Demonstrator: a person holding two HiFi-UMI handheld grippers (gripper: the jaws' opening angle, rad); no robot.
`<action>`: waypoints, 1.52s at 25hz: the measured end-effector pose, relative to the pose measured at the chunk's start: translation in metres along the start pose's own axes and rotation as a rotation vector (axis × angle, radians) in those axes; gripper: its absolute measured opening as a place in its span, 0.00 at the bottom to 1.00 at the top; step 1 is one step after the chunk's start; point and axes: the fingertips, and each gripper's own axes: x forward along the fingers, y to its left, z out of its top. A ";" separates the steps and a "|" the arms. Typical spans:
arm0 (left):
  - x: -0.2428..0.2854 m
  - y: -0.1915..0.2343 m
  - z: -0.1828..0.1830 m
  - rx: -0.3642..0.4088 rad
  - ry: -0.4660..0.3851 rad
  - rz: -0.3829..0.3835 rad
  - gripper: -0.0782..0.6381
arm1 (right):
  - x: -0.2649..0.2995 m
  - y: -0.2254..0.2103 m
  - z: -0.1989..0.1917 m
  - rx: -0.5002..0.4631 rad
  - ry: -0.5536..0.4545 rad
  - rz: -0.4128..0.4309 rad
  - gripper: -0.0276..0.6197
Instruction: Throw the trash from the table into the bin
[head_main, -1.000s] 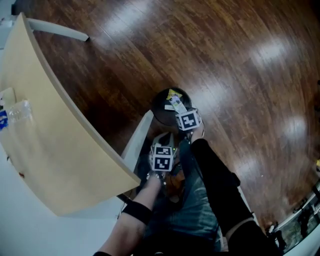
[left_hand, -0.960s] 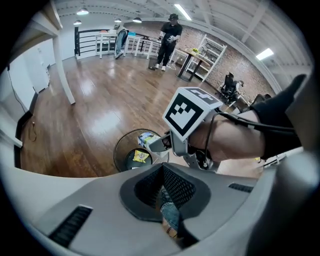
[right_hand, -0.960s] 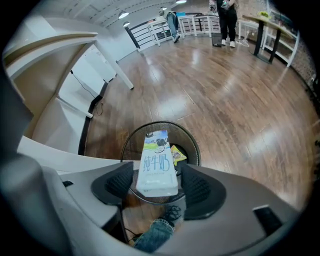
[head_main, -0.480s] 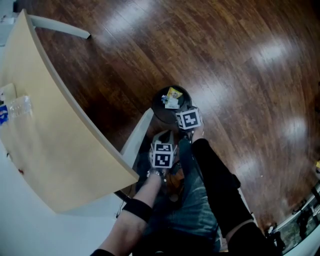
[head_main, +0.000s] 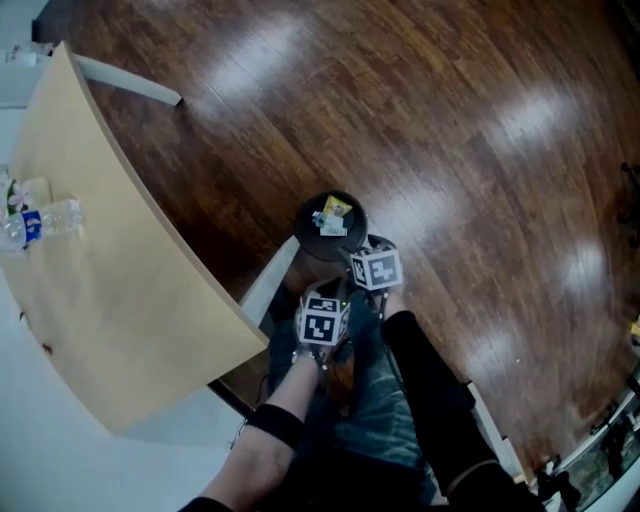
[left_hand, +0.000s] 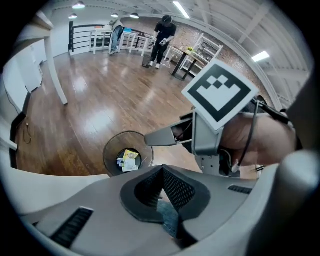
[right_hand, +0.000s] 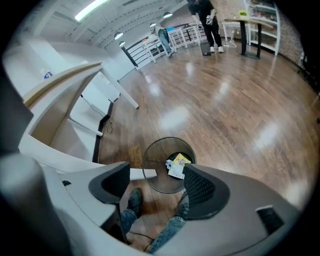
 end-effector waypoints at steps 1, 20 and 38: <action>-0.005 -0.004 0.001 -0.005 -0.004 -0.004 0.11 | -0.013 0.000 0.003 0.006 -0.022 -0.006 0.58; -0.253 -0.080 0.042 0.093 -0.180 -0.168 0.11 | -0.264 0.149 0.018 -0.216 -0.184 0.195 0.58; -0.514 0.143 -0.107 -0.221 -0.523 0.098 0.11 | -0.258 0.515 -0.013 -0.796 -0.139 0.412 0.04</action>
